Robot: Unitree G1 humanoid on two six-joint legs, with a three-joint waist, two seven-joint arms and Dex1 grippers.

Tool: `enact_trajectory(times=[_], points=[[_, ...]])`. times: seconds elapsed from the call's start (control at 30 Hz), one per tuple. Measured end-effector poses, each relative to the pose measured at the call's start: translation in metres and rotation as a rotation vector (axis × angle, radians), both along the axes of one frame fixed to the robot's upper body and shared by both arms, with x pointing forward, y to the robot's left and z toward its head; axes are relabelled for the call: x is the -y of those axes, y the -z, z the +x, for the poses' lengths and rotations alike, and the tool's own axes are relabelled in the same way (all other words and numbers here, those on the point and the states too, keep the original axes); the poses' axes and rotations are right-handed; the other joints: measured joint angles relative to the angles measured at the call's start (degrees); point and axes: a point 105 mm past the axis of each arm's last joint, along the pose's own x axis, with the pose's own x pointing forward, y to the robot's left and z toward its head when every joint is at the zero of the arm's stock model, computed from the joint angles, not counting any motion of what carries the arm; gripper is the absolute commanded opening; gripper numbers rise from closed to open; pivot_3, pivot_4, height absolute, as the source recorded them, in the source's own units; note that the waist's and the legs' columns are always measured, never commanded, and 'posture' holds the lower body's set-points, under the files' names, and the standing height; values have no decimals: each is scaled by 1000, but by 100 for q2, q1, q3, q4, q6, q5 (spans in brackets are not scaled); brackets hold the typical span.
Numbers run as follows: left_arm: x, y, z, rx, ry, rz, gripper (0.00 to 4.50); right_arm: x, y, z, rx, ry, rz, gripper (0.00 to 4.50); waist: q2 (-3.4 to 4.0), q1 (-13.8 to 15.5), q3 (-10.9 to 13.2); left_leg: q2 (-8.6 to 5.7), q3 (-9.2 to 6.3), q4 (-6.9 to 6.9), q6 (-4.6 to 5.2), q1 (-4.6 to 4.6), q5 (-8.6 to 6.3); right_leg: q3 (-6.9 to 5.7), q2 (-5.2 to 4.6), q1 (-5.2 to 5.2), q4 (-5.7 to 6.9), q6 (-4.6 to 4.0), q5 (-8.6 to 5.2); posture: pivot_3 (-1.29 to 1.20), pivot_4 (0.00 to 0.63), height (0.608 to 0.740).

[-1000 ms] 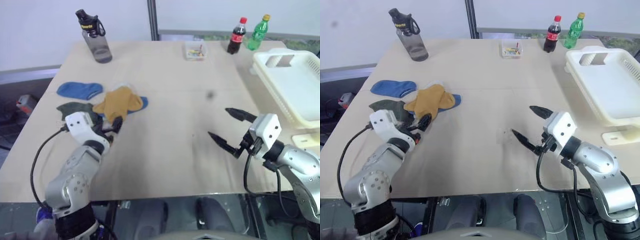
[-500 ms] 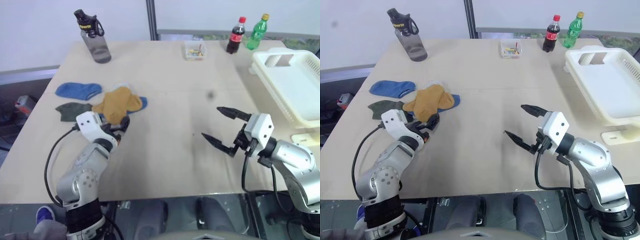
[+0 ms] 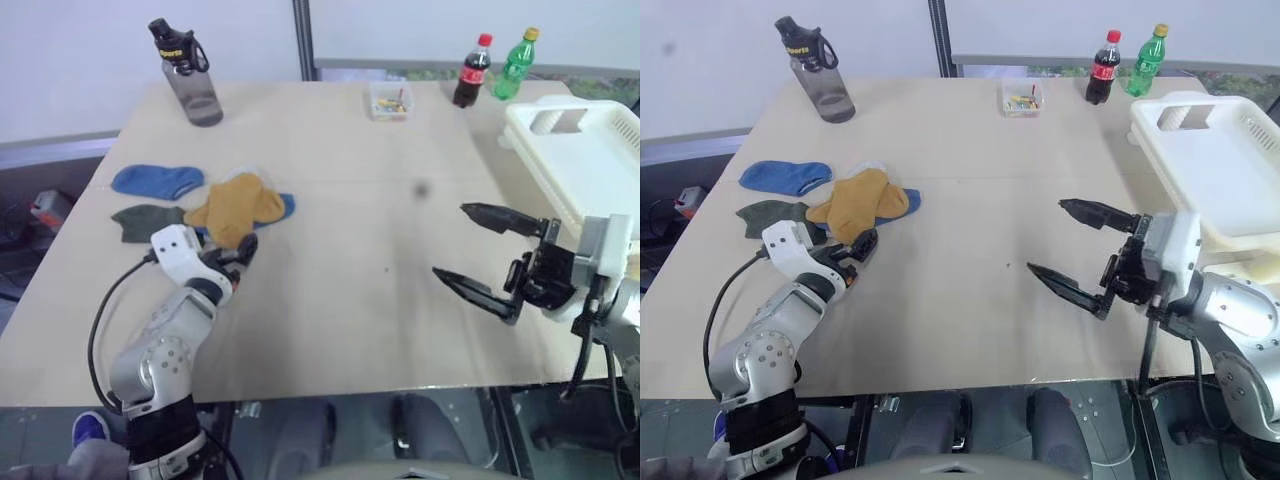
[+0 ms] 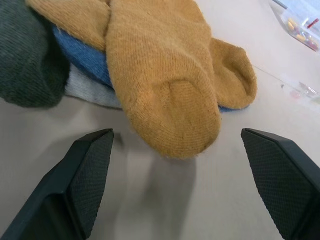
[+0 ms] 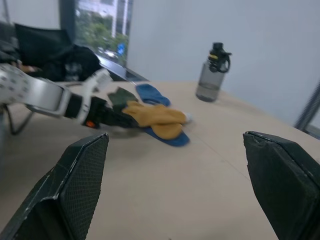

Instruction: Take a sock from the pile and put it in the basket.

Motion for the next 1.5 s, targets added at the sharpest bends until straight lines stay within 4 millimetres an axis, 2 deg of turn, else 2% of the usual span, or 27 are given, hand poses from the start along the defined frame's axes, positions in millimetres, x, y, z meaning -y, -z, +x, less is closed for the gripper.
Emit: enact_trajectory(times=[0.2,0.23,0.3,0.33,0.43,0.53,0.6,0.77,1.17,1.33,1.5], points=[[-3,-3,2,25,-1,5,4364,0,-5,0,16,-9,-11,4495,-1,17,0,0,0,0,0,-2,0,0,-2,0,-2,0,0,0,150,740],[-4,-4,2,33,0,5,3998,0,-5,0,18,-8,-16,4500,-1,23,0,1,0,0,0,-3,0,0,-2,0,-2,0,0,0,150,740],[-4,-5,2,39,0,6,3744,0,-4,0,18,-9,-19,4500,-1,29,0,1,1,0,0,-3,0,0,-3,0,-3,0,0,0,150,740],[-4,-6,3,46,4,6,3175,0,-4,0,18,-8,-21,4500,-1,30,0,2,1,0,0,-3,0,1,-3,0,-3,0,0,0,150,740],[-2,-7,3,58,16,0,2010,0,-4,0,21,-3,-26,4500,-1,37,0,2,0,0,0,-2,0,0,-3,0,-3,0,0,0,150,740],[-2,-9,3,65,28,-4,465,1,-3,1,25,5,-35,4500,-1,39,0,2,0,0,0,-3,0,0,-3,0,-3,0,0,0,150,740],[-2,-9,2,69,31,-5,93,0,-3,1,29,5,-40,4500,-2,40,0,2,0,0,0,-2,0,0,-3,0,-3,0,0,0,150,740],[-6,-13,1,79,33,-14,93,-1,0,2,27,2,-47,4500,-2,45,0,3,0,0,0,-3,0,0,-3,0,-3,1,0,0,150,740],[-2,-8,0,61,96,-82,93,-2,4,4,22,0,-50,4500,-2,79,0,3,-1,0,0,-2,0,-1,-2,-1,-3,0,0,0,150,740],[5,-11,-2,60,193,-106,93,-3,4,4,24,1,-47,4500,-2,86,1,4,-1,0,0,-3,0,-2,-3,-1,-3,0,0,0,150,740],[22,-15,-7,56,343,-158,93,-2,5,4,24,11,-45,4500,-1,87,1,4,-1,0,0,-3,0,-2,-3,-1,-3,0,-1,0,150,740]])
